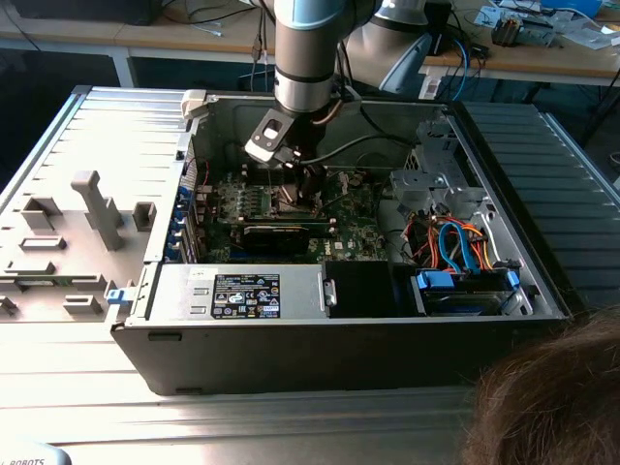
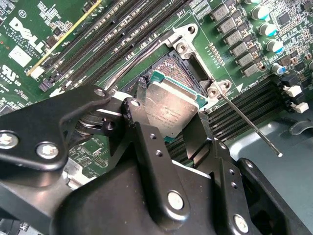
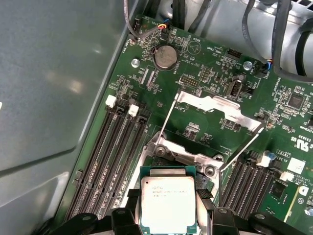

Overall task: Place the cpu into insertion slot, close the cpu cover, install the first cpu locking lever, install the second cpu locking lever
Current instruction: 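Place the cpu into insertion slot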

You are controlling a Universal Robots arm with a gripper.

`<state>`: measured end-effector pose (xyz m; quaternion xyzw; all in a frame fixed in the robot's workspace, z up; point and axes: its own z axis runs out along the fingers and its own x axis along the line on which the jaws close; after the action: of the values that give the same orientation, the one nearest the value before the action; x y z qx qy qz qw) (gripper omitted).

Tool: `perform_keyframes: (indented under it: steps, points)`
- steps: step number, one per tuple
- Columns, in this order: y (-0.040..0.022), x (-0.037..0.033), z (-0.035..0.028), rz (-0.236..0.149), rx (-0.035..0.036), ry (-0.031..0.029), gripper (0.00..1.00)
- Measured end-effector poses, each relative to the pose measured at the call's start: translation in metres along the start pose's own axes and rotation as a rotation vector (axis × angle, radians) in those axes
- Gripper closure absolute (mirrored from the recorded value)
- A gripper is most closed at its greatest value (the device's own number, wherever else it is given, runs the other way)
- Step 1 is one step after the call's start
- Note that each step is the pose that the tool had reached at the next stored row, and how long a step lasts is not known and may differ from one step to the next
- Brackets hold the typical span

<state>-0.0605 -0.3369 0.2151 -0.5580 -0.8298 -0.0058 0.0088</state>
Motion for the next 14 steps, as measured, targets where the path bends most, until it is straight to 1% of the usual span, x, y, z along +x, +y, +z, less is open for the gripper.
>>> perform_keyframes:
  steps: [1, 14]
  points:
    - [0.0, 0.0, 0.0002, 0.021, -0.0004, 0.0, 0.46]
    - [0.0, 0.0, 0.0005, 0.054, -0.0011, 0.0, 0.46]
